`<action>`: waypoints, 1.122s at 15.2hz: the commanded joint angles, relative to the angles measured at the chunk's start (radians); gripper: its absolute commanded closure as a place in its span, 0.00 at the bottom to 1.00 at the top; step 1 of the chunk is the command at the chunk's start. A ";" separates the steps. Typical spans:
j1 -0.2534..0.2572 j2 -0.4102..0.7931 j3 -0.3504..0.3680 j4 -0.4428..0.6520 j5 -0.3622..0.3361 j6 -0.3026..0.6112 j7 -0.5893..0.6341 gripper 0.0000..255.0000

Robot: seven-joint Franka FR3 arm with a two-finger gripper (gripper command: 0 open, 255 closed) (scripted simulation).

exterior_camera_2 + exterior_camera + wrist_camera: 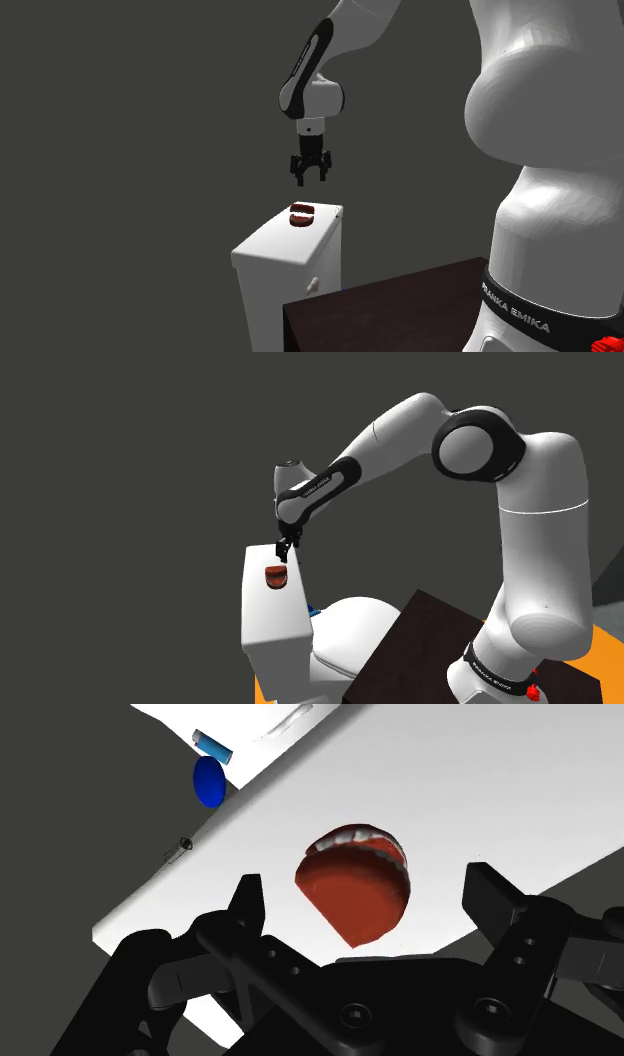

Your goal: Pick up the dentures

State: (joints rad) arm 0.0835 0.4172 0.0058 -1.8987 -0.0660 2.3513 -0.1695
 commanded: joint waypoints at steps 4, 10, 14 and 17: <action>0.019 0.209 0.011 0.219 -0.016 -0.001 -0.020 0.00; 0.026 0.322 0.013 0.313 -0.024 0.023 -0.027 0.00; 0.027 0.355 0.011 0.318 -0.025 0.051 -0.024 0.00; 0.028 0.354 0.011 0.317 -0.026 0.051 -0.024 1.00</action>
State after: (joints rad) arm 0.1110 0.7653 0.0178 -1.5796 -0.0914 2.4021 -0.1944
